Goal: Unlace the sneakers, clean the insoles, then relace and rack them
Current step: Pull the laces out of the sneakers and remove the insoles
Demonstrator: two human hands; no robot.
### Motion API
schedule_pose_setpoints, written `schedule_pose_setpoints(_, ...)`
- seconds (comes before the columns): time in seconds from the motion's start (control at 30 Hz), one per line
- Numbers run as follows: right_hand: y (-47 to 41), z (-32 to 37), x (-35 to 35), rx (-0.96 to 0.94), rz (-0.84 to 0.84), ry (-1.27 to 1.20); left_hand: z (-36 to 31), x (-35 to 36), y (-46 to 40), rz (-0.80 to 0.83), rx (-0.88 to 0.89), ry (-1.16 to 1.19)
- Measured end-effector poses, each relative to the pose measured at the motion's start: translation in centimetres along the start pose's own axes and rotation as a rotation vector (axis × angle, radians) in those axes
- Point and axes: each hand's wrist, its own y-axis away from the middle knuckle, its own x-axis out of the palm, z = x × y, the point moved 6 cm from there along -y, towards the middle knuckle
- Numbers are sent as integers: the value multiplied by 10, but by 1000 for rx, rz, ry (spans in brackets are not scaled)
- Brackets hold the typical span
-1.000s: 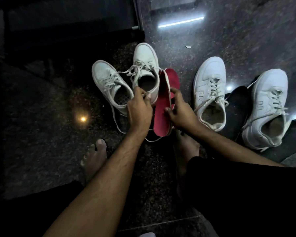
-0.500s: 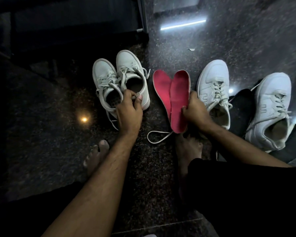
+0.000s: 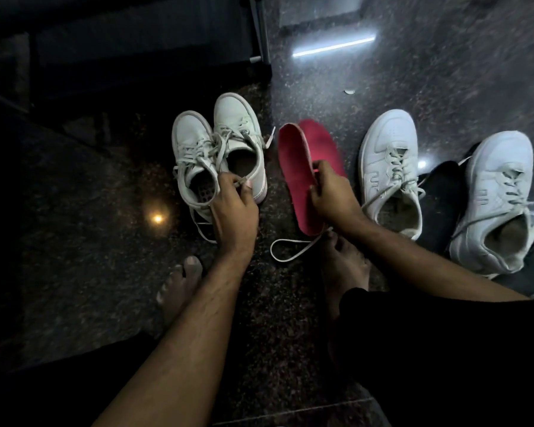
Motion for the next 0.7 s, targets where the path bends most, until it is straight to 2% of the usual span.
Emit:
schedule_pose_setpoints(0.13,-7,-23,-17,107,-62,-13,-12,5,9,18,76,11)
schedule_pose_setpoints(0.3,-7,-12,-12,-55,-25,52,-43,25,27,179,235,83)
schedule_pose_setpoints(0.4,-5,-7,2,-100,49,182,-40,49,31,357,260,67)
schedule_pose_setpoints(0.53,3,3,-2,-281,-20,374,-19,83,43,629,224,-44)
schedule_pose_setpoints(0.6,7,1,0,-286,77,370,-11,93,49,695,212,-87)
schedule_pose_setpoints(0.7,8,-8,5,-224,174,330,-9,97,51,704,226,-126)
